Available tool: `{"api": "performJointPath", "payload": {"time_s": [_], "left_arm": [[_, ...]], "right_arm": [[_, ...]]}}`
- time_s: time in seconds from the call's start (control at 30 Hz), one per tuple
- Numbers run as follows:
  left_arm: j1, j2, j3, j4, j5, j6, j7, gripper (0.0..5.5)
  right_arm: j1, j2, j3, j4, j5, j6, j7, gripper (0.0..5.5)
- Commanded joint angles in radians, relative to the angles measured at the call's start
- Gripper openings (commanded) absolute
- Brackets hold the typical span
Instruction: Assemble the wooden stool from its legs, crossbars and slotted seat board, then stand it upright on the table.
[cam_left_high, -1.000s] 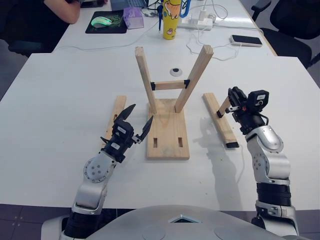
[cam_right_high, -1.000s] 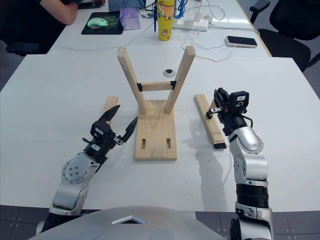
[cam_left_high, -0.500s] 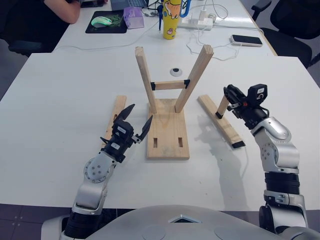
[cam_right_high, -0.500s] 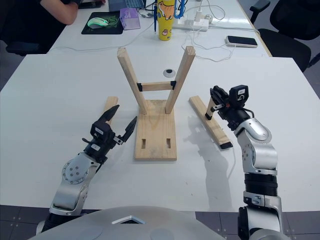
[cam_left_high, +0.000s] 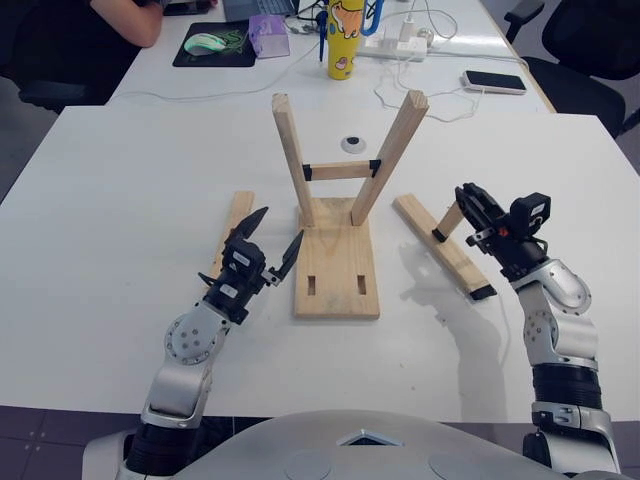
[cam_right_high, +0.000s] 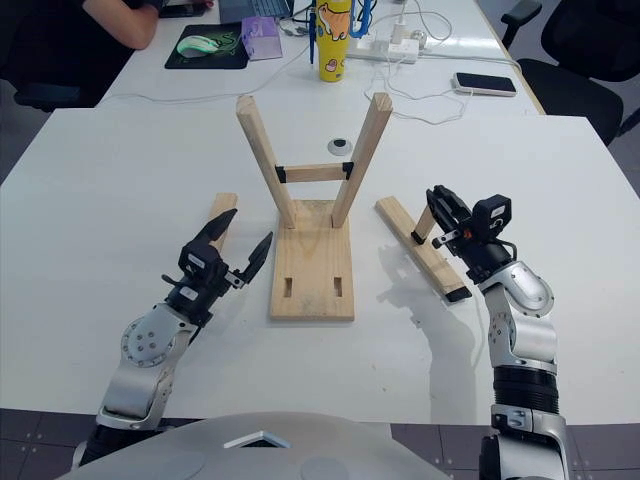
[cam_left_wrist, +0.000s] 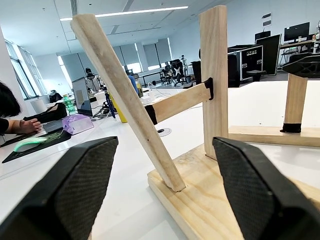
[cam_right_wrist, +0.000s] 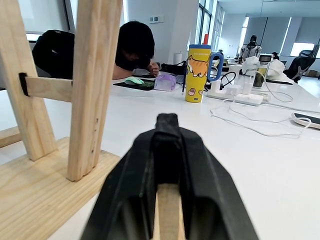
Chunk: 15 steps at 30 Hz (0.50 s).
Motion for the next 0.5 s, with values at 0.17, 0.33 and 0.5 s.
{"api": "performJointPath", "payload": {"time_s": [0.17, 0.33, 0.5], "left_arm": [[-0.018, 0.006, 0.004, 0.011, -0.002, 0.000, -0.011, 3.51], [-0.025, 0.008, 0.008, 0.022, -0.005, -0.004, -0.015, 3.51], [-0.038, 0.013, 0.012, 0.029, -0.010, -0.004, -0.023, 3.51]], "right_arm": [[0.107, -0.011, 0.052, 0.194, -0.076, -0.003, 0.046, 0.42], [0.095, -0.004, 0.065, 0.206, -0.068, -0.004, 0.042, 0.42], [0.100, -0.004, 0.075, 0.232, -0.076, -0.010, 0.034, 0.42]]}}
